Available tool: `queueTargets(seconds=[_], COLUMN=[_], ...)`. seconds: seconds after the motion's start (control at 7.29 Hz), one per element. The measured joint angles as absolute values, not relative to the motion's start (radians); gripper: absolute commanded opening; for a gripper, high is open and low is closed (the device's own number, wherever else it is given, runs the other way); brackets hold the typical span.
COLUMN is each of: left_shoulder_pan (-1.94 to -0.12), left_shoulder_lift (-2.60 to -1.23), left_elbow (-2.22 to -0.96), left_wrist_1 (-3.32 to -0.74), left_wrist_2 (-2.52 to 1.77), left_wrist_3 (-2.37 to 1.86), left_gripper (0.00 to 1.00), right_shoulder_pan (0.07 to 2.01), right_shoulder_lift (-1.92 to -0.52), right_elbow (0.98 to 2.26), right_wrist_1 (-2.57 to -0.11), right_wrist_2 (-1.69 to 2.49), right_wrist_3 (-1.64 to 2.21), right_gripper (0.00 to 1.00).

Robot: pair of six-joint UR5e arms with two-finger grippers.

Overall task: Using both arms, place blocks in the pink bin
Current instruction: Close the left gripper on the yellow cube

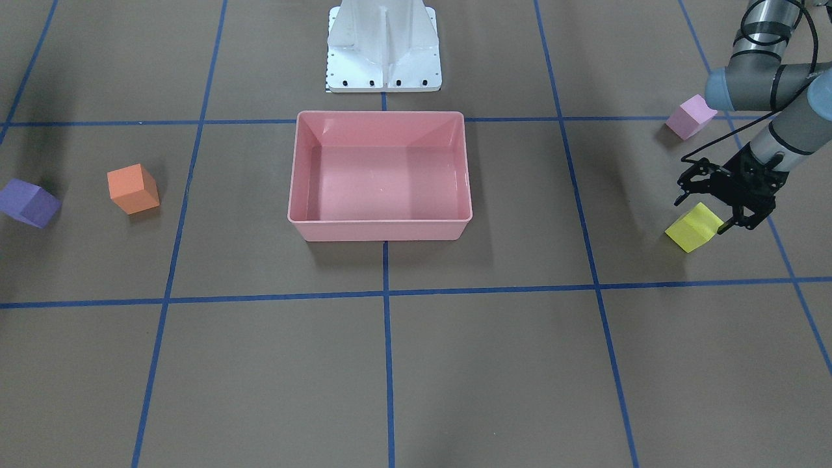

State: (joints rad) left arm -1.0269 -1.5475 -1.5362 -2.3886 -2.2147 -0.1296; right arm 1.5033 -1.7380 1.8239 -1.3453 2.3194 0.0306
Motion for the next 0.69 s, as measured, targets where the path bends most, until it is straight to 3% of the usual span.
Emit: queueTargets(seconds=[0.69], left_shoulder_pan=[-1.039], left_shoulder_lift=[-1.551], left_elbow=[-1.552], left_wrist_1=[-2.384], left_wrist_2=[-2.275], left_wrist_3=[-0.130], left_gripper=[1.00], right_shoulder_pan=[1.503], right_shoulder_lift=[-1.738], right_elbow=[1.824], right_wrist_1=[-1.345], right_wrist_2=[2.319], right_wrist_3=[0.031], right_gripper=[1.00])
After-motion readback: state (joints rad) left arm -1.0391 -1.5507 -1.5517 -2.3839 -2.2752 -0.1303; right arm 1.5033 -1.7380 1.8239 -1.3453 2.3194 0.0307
